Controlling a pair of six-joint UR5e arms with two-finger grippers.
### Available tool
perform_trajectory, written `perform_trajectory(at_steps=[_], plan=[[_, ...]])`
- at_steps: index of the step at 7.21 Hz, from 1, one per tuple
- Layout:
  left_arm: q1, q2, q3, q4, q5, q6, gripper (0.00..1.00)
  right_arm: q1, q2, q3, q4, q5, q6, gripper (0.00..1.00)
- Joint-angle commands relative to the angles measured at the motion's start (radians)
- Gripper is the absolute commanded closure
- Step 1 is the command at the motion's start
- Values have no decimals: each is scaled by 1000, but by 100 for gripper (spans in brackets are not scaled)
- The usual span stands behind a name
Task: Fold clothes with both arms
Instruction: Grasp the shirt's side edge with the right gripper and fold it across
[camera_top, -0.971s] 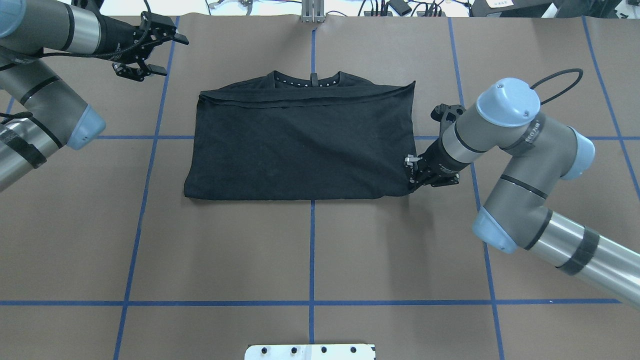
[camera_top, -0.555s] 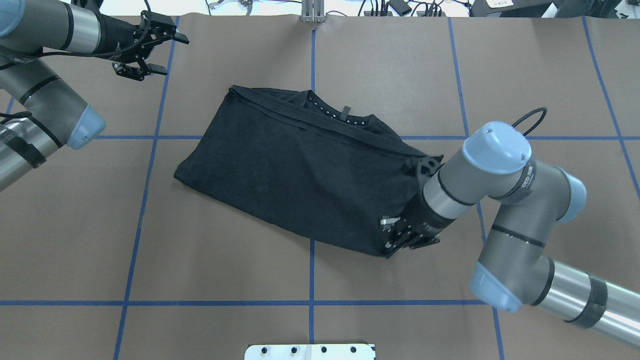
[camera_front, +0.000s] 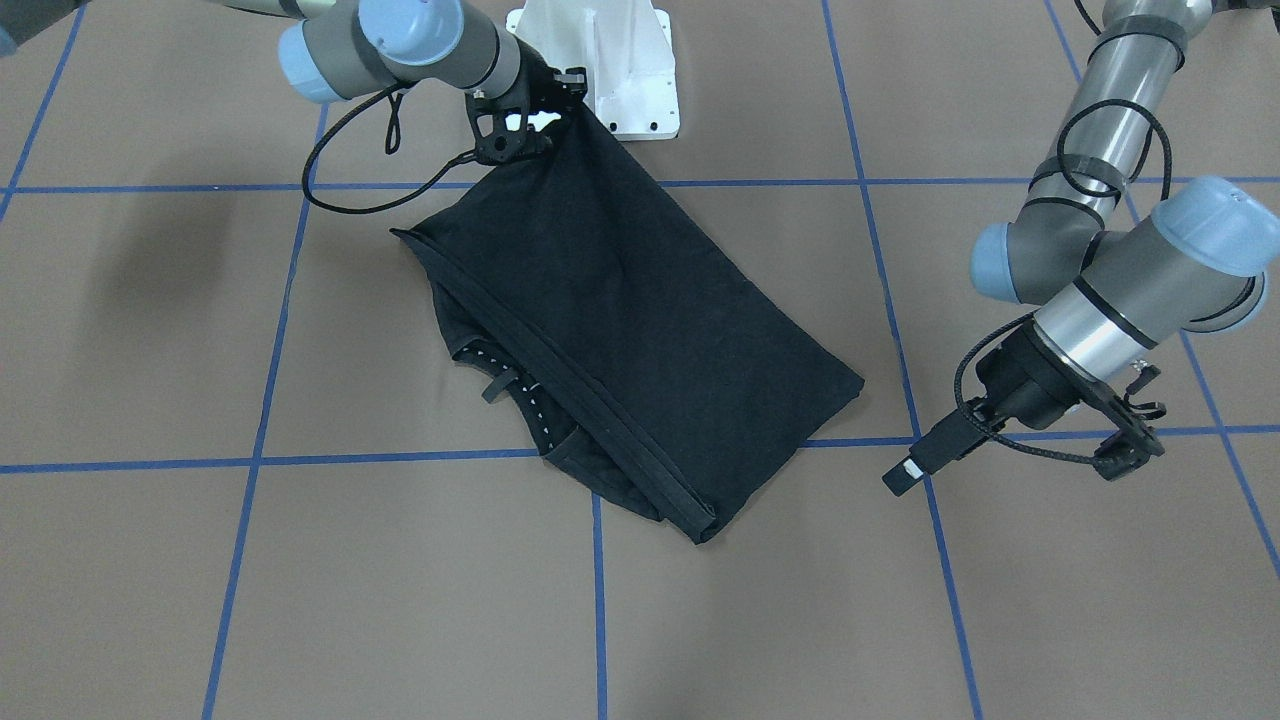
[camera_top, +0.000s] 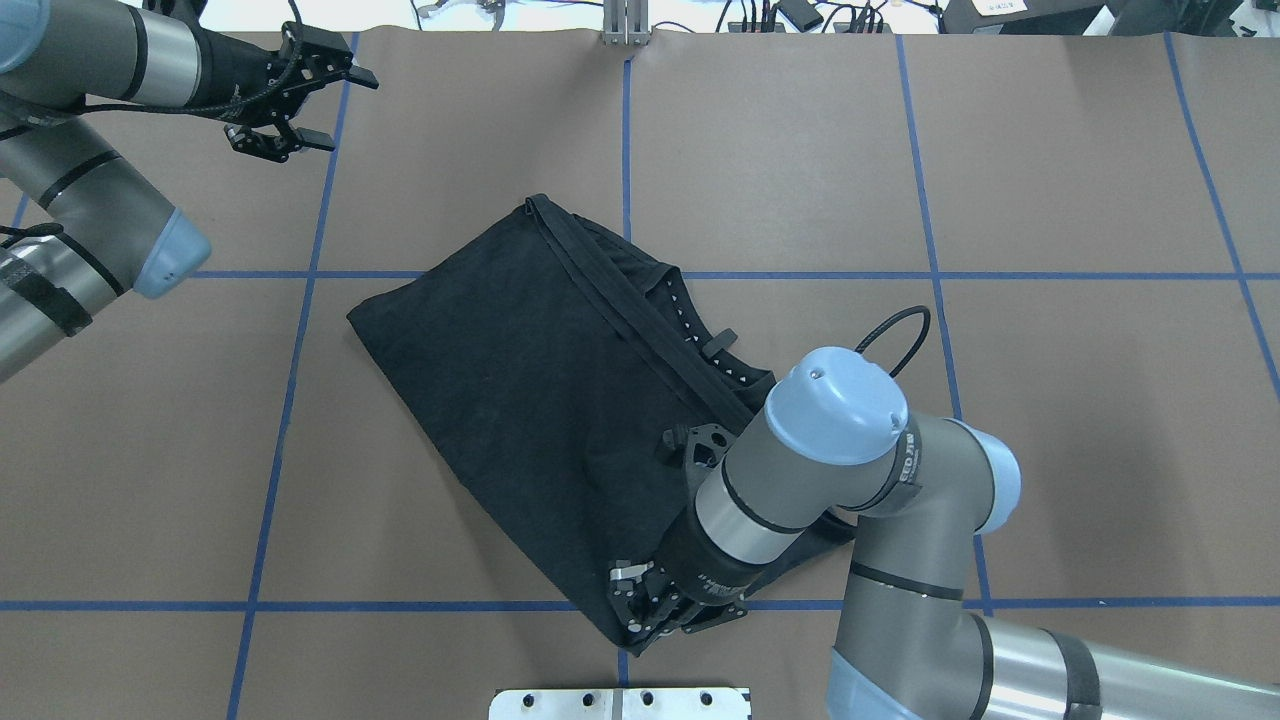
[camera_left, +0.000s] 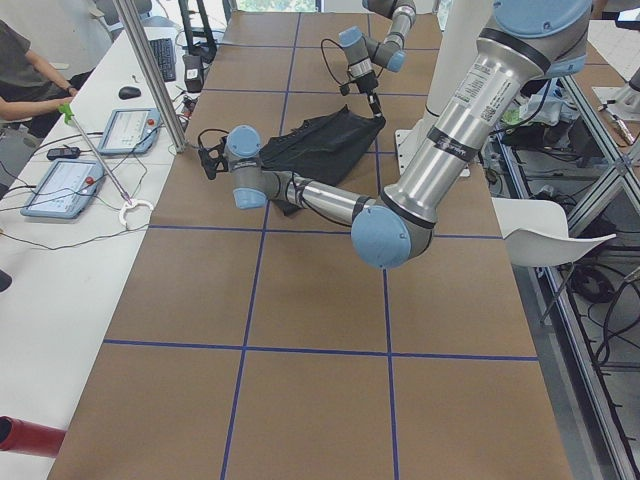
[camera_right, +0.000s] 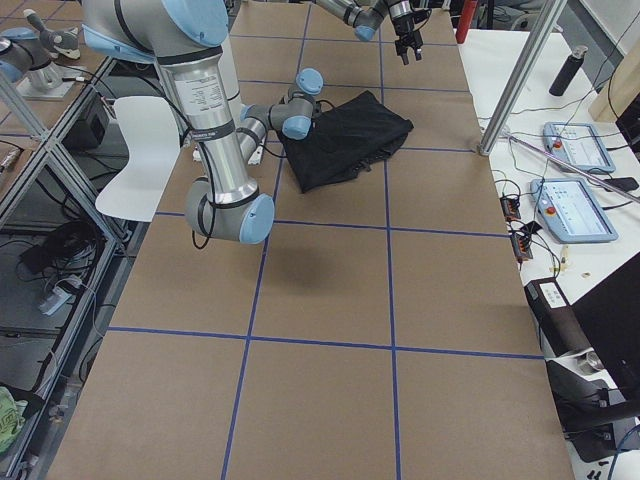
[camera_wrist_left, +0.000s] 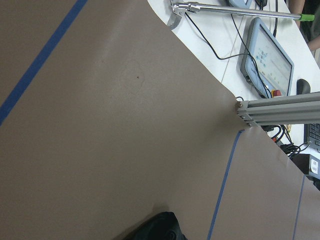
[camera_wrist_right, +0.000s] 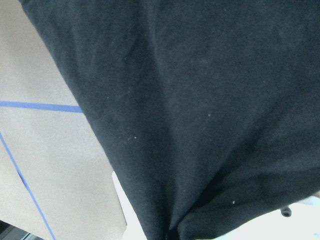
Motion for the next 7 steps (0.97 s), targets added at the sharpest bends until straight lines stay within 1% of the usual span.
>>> perform_trajectory(at_steps=[1, 2, 4, 5, 6, 7], plan=[[0, 0, 0, 0, -1, 1, 0, -18, 12, -9, -3, -8, 11, 100], [0, 0, 0, 0, 1, 1, 0, -16, 9, -10, 0, -11, 21, 1], [2, -2, -2, -2, 1, 5, 0, 19, 2, -4, 2, -16, 30, 0], [3, 0, -12, 0, 1, 8, 0, 65, 0, -1, 0, -2, 28, 0], [3, 2, -29, -2, 2, 10, 0, 129, -2, -2, -1, 41, 28, 0], [23, 55, -81, -2, 4, 22, 0, 204, -11, -4, -1, 67, 27, 0]])
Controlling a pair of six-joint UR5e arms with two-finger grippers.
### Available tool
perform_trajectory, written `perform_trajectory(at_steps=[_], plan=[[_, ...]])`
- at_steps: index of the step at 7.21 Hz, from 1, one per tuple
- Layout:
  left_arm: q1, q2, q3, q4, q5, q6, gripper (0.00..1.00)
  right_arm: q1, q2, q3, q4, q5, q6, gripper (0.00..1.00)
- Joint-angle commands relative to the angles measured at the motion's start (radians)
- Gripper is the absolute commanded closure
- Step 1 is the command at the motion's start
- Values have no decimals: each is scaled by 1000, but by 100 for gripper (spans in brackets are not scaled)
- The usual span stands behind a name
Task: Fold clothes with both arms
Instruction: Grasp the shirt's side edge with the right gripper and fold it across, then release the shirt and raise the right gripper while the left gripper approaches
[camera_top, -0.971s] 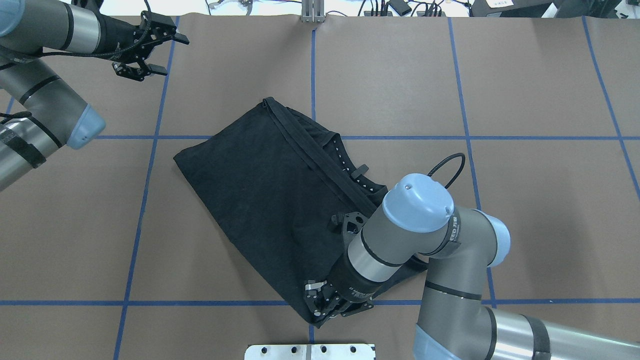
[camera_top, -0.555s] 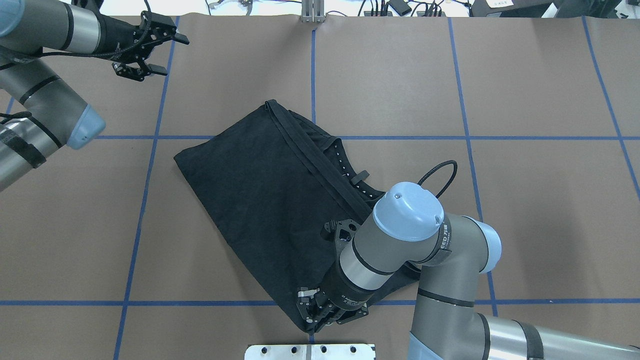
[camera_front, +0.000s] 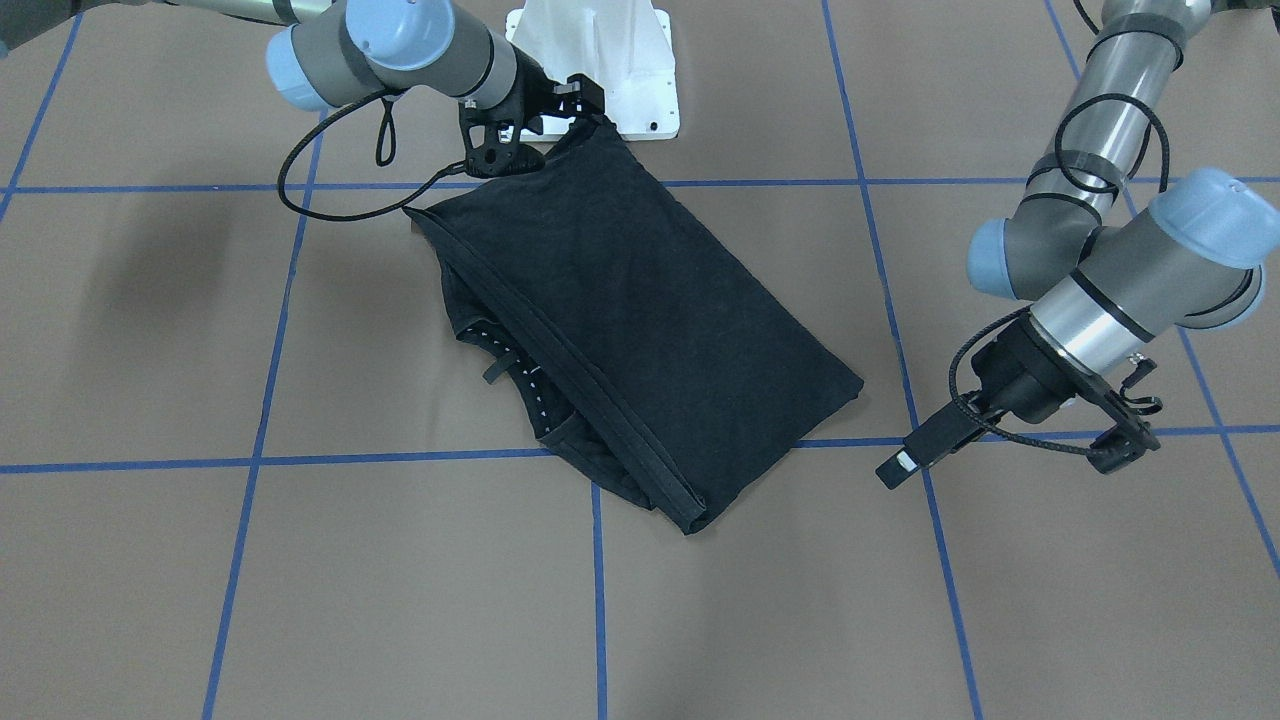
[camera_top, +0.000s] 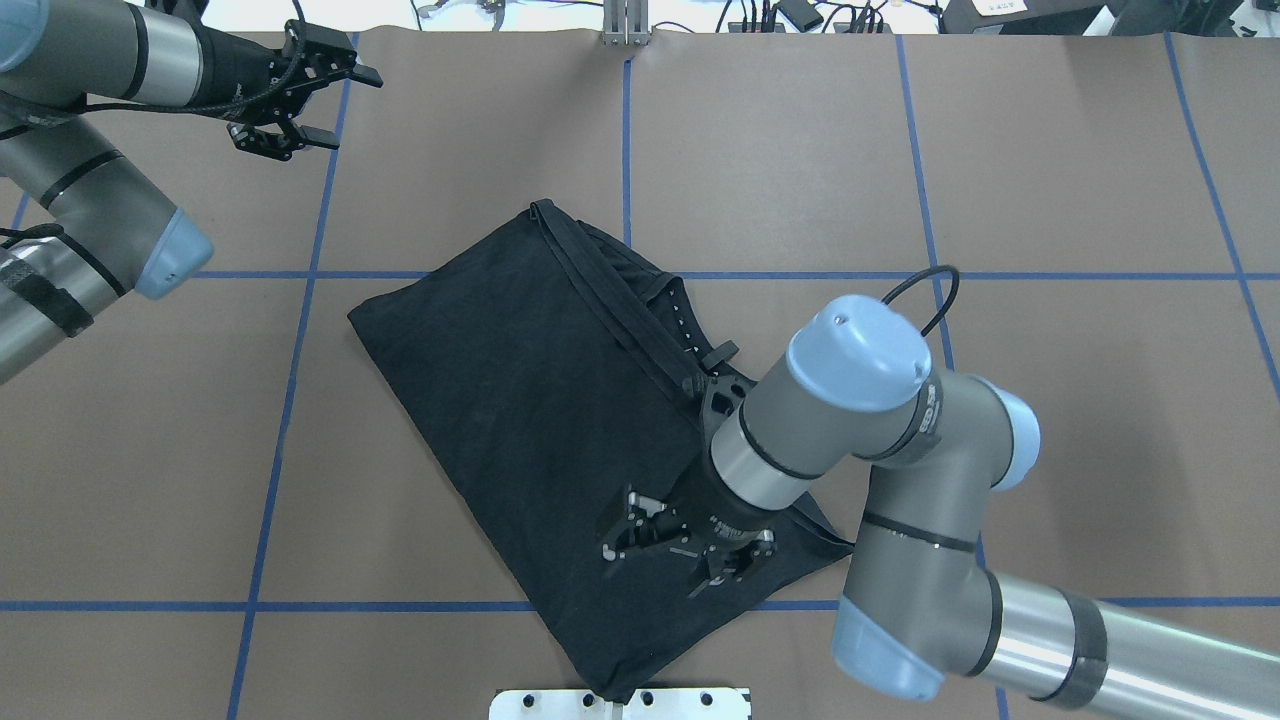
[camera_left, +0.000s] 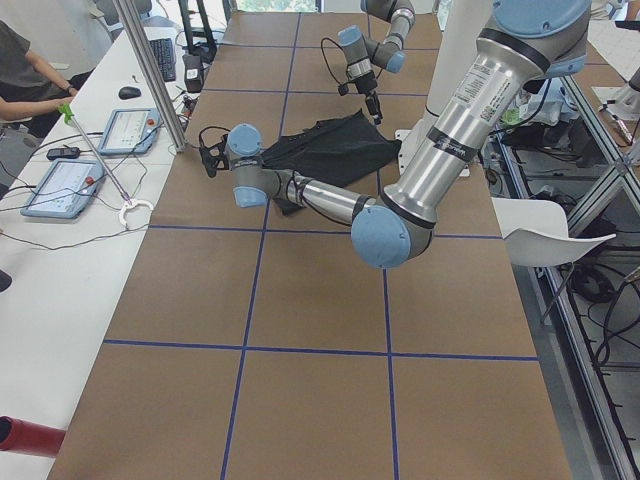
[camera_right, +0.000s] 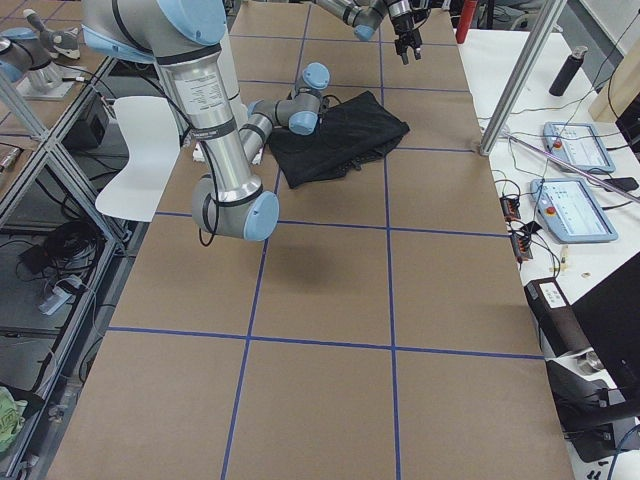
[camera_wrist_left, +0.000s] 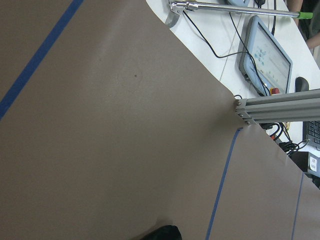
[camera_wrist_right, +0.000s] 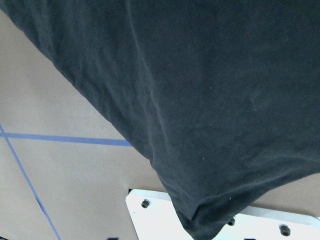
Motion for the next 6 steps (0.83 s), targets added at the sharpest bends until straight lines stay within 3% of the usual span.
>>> perform_trajectory(at_steps=[1, 3, 5, 6], plan=[[44, 82, -82, 0, 0, 10, 0, 147, -18, -3, -1, 42, -1, 0], [143, 158, -128, 6, 18, 12, 0, 236, -37, -15, -1, 35, -18, 0], [232, 160, -119, 117, 141, 50, 1, 246, -29, -18, 1, 29, -27, 0], [234, 163, -121, 140, 156, 71, 2, 255, -28, -18, 1, 29, -29, 0]])
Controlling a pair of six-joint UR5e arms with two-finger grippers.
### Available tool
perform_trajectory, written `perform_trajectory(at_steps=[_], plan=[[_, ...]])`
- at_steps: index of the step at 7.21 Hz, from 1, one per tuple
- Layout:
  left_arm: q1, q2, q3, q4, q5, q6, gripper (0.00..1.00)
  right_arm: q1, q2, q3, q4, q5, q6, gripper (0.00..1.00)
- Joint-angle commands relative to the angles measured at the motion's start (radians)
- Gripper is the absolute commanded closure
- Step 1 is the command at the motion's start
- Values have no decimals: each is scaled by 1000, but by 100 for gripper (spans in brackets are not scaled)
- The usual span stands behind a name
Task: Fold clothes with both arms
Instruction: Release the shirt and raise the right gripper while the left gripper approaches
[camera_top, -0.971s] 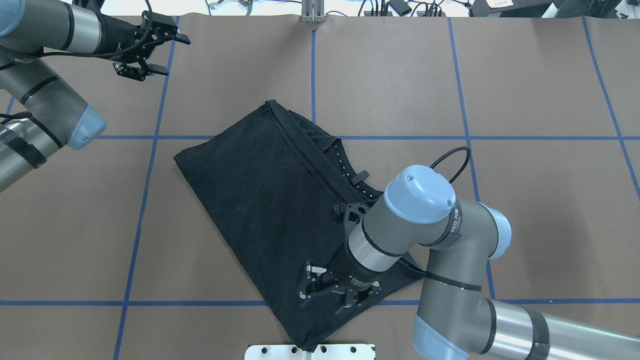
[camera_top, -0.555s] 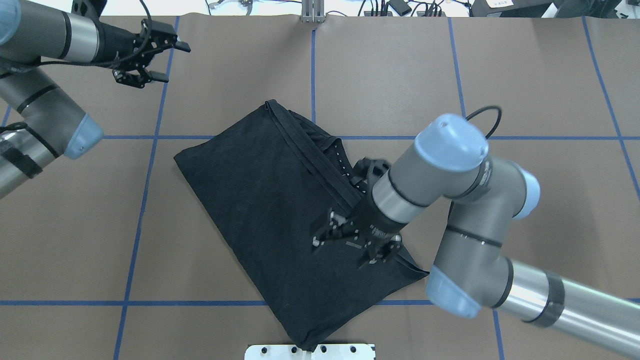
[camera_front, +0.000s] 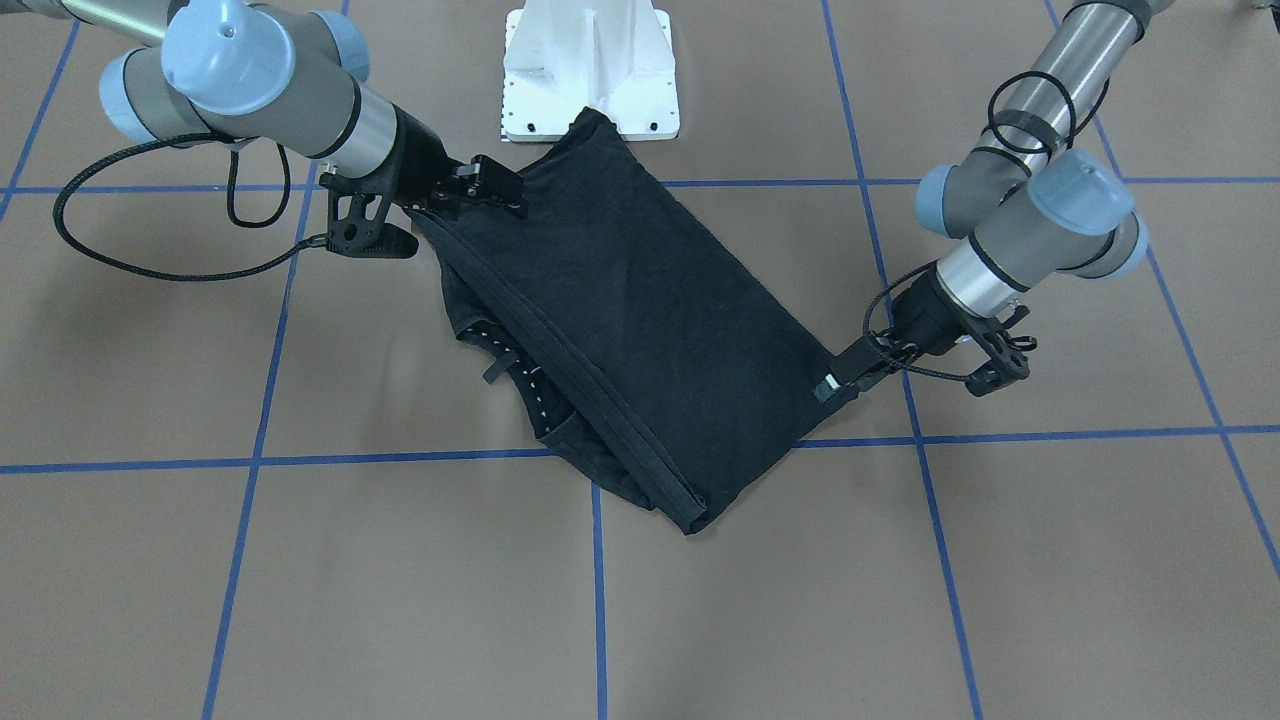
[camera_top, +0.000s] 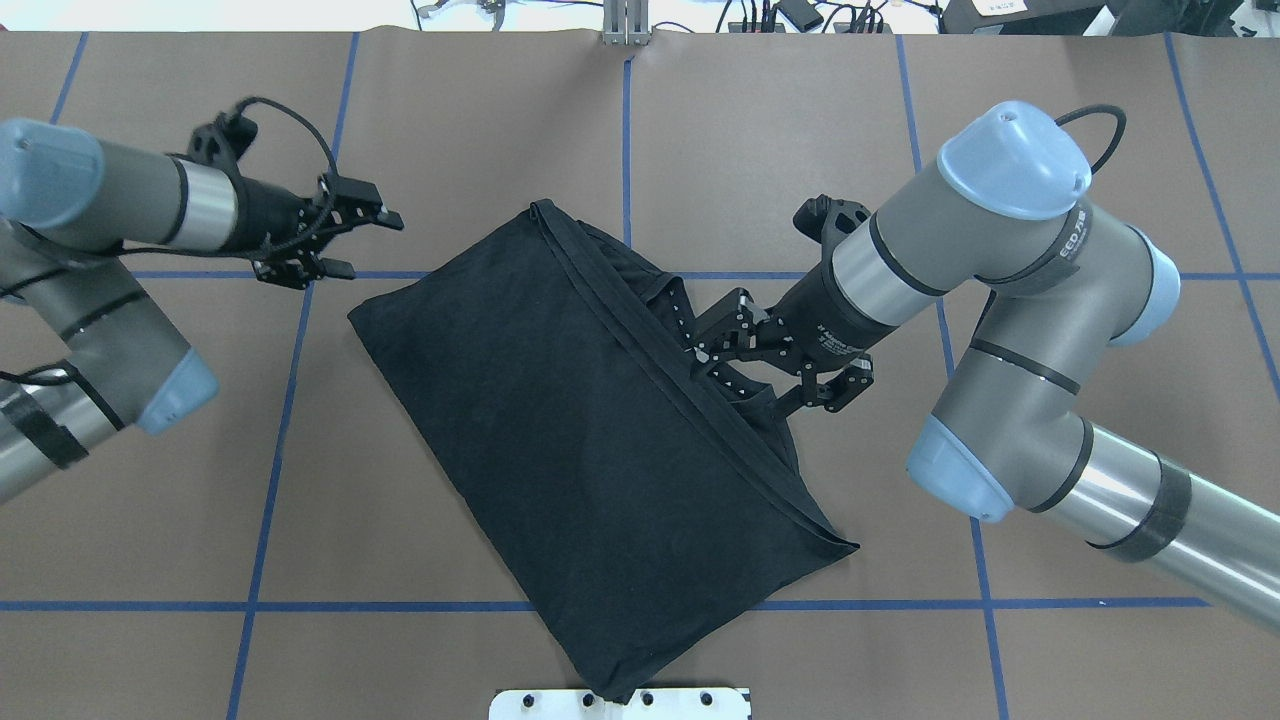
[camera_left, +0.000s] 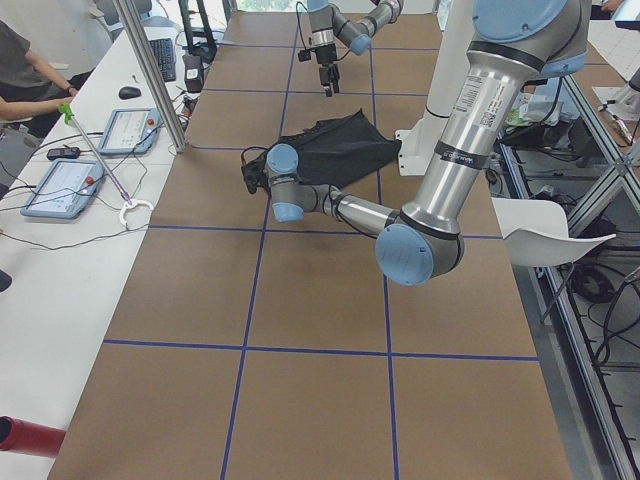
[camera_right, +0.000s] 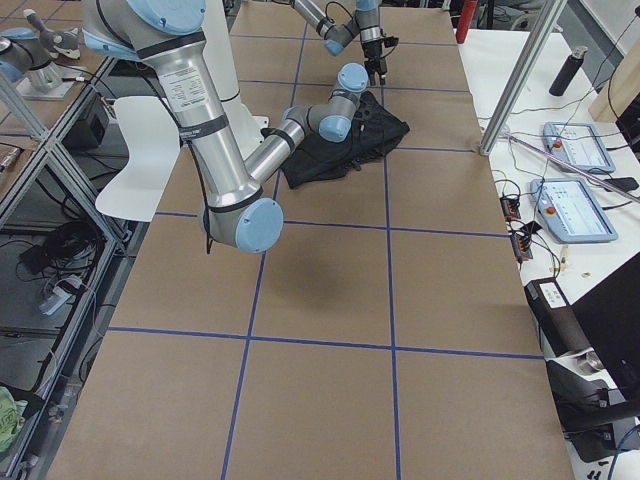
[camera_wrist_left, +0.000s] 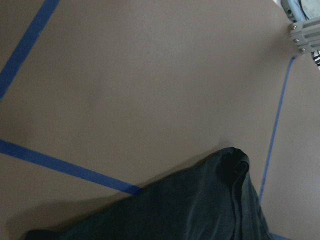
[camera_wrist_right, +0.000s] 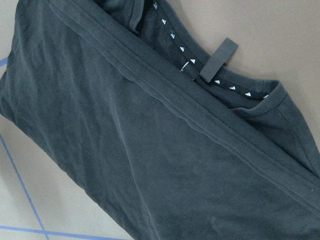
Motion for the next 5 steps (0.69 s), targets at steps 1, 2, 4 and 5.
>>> perform_trajectory(at_steps=[1, 2, 4, 5], plan=[[21, 43, -8, 46, 36, 48, 2, 15, 1, -1, 1, -1, -3, 0], [19, 57, -7, 48, 36, 77, 2, 15, 1, -1, -1, -1, -3, 0], [22, 74, -14, 48, 37, 81, 2, 19, -1, -8, -1, -1, -4, 0], [30, 73, -13, 48, 39, 81, 2, 27, -2, -12, -1, -1, -10, 0]])
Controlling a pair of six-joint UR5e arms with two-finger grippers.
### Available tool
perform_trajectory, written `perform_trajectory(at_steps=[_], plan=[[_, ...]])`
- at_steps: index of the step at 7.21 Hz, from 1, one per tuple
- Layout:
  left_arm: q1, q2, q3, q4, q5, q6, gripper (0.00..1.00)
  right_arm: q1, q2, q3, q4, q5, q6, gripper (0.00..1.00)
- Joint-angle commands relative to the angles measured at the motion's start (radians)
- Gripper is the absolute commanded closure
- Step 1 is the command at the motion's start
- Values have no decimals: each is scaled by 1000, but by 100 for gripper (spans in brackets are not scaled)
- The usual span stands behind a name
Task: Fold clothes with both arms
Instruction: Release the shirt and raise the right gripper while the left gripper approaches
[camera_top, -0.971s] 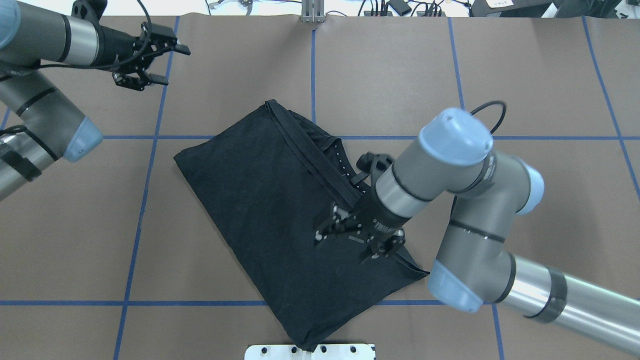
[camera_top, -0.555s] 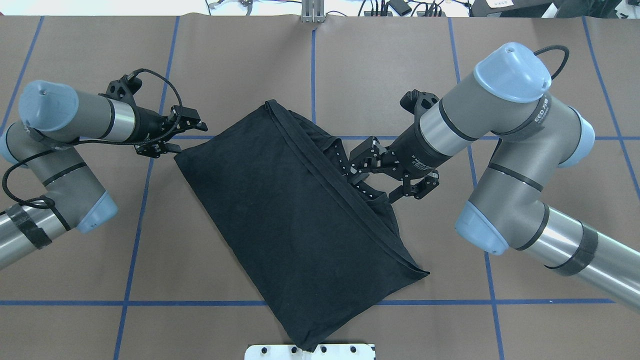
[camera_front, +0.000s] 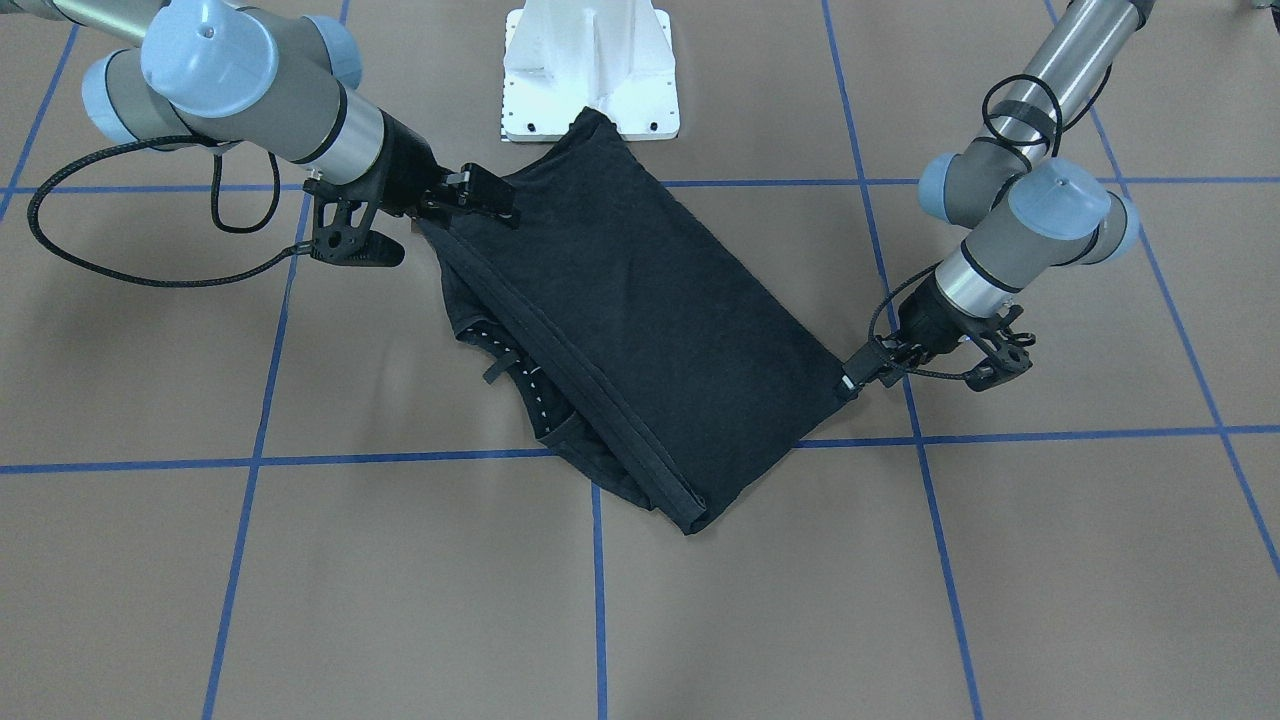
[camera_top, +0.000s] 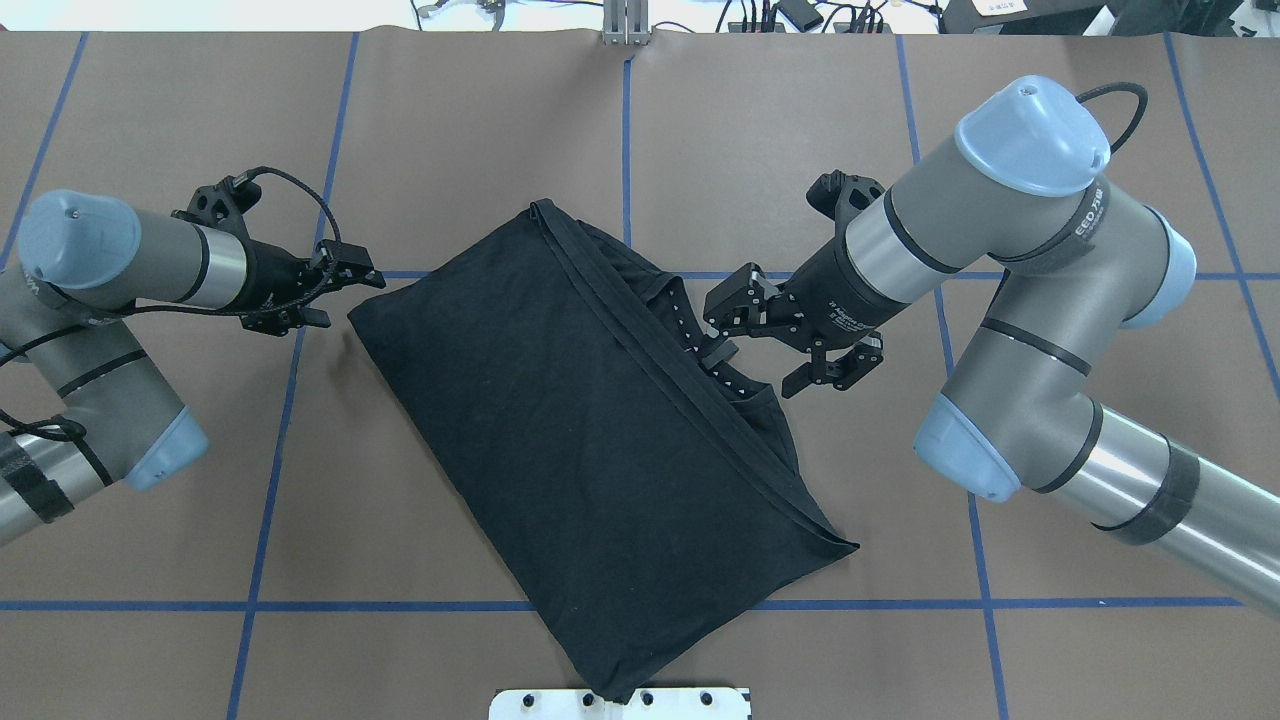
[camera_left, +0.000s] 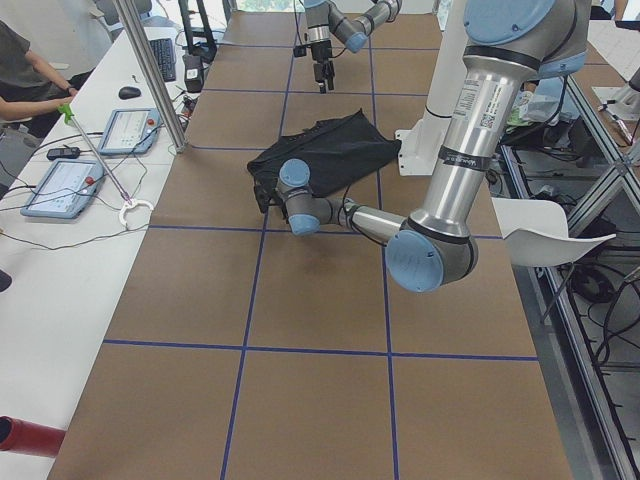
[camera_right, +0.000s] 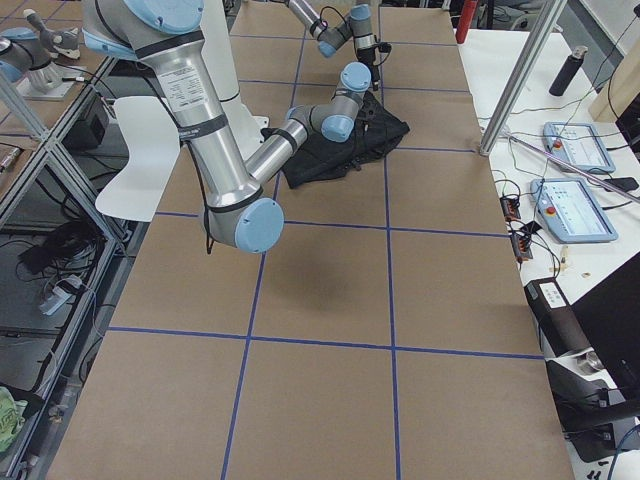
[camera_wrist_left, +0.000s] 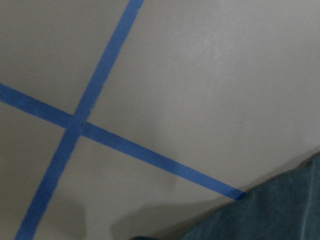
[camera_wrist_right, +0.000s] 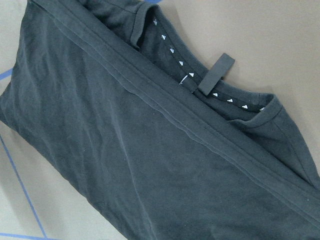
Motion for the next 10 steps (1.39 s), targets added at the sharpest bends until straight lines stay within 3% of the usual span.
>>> perform_trajectory(at_steps=[1, 3, 9, 10], plan=[[8, -4, 1, 0, 2, 0, 16, 16, -1, -9, -2, 2, -28, 0], [17, -9, 0, 0, 2, 0, 29, 28, -1, -10, -2, 5, -30, 0], [25, -7, 1, -1, 3, 2, 30, 39, -1, -22, -2, 9, -36, 0], [25, -7, 3, 0, 3, 2, 34, 44, -1, -24, -2, 9, -36, 0]])
